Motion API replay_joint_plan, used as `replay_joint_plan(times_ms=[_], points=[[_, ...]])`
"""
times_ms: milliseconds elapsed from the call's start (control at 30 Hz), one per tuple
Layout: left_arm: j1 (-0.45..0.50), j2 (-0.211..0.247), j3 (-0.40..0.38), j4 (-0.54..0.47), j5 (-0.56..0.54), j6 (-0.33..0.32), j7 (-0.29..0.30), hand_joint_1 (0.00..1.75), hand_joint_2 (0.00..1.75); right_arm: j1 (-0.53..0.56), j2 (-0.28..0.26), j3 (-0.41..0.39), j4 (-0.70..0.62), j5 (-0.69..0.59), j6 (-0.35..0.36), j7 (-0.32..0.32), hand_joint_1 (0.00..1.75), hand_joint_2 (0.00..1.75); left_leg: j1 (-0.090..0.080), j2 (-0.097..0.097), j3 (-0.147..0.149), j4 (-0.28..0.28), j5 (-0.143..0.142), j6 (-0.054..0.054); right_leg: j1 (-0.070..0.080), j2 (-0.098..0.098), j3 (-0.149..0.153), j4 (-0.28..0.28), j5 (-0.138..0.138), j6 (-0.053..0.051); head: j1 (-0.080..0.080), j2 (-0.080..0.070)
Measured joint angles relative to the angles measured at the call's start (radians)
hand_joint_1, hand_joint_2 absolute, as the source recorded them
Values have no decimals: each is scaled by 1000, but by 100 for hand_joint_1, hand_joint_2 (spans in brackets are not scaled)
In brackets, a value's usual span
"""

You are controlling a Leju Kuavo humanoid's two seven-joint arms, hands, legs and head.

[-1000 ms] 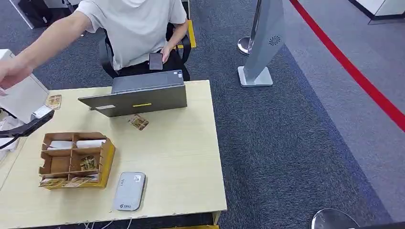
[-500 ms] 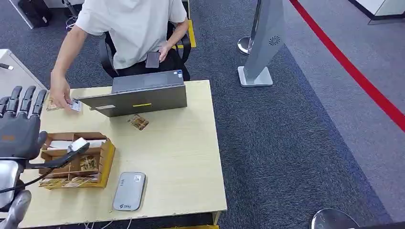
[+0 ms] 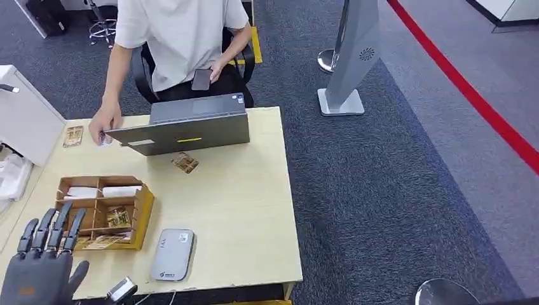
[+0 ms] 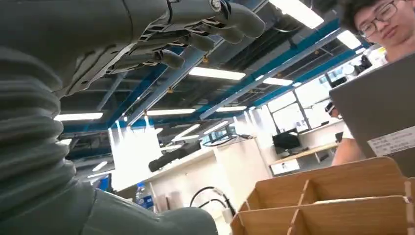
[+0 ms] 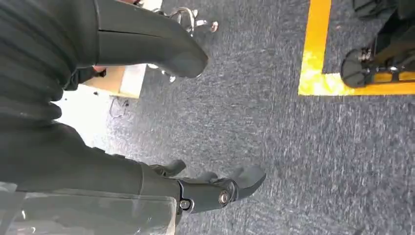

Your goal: Pass the card to the sensor for recognition and then transmit it.

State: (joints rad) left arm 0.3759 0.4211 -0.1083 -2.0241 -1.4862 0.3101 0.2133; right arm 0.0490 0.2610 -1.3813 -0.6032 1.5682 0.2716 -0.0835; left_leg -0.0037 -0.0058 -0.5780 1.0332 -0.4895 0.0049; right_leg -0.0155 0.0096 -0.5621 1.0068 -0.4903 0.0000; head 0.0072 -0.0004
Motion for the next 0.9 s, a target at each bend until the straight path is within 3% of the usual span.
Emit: replay_joint_plan(times_ms=[233,433,600,800,900], points=[[101,-31,13,-21,34,-10,22,0,175,4,37,-19,-93,0,42,5,0,175,0,1,1,0,0,0,0,0,0,0,0,0,-2,0],[119,-49,13,-15,46,-11,46,0,175,6,52,-19,-142,0,55,2,0,175,-1,0,1,0,0,0,-1,0,1,0,0,0,-2,0],[99,-69,13,34,8,5,55,0,175,8,52,-14,-154,0,53,6,0,175,-1,0,1,0,0,0,0,0,1,0,0,0,-2,0],[16,-118,38,182,-18,90,55,0,175,9,34,17,-121,0,3,15,0,175,-1,0,2,0,1,0,0,-1,1,0,0,0,-2,0],[-37,-120,39,260,-18,124,93,0,175,9,13,36,-79,0,-28,17,0,175,-1,0,2,0,1,0,0,-1,1,0,1,0,-1,0]])
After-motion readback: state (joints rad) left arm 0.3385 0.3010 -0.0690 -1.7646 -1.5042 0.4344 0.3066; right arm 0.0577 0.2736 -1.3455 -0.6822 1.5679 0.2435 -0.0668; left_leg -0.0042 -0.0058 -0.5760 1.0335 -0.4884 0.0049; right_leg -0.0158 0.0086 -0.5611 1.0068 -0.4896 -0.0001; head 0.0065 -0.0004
